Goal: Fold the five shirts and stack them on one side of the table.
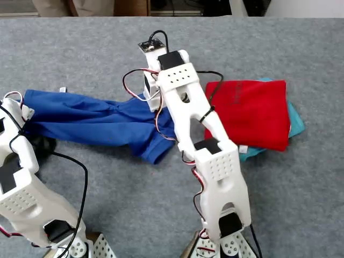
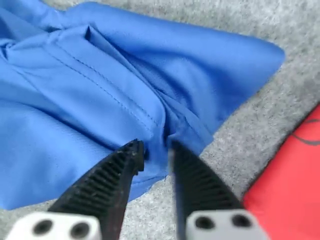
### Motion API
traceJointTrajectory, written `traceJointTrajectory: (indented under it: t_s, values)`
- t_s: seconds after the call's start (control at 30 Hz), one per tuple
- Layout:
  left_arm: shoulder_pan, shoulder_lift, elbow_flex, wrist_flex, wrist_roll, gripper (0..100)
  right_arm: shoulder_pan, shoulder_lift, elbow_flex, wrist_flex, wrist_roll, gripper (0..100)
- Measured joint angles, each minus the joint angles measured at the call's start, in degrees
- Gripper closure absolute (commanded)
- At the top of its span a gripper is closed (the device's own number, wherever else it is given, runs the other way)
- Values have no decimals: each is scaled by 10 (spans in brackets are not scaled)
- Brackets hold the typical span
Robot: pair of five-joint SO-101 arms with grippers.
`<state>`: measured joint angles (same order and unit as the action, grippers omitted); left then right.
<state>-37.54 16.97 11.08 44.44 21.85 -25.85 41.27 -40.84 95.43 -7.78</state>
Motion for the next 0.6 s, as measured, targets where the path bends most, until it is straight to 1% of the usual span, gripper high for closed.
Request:
traceJointTrajectory:
  t_s: [0.3, 0.43, 0.6]
  values:
    - [0, 0, 0, 0, 0, 981, -2, 0, 0, 0, 0, 927]
    - [0, 0, 0, 0, 0, 981, -2, 0, 0, 0, 0, 987]
    - [1, 0, -4, 11, 0, 981, -2, 0, -4, 6, 4, 994]
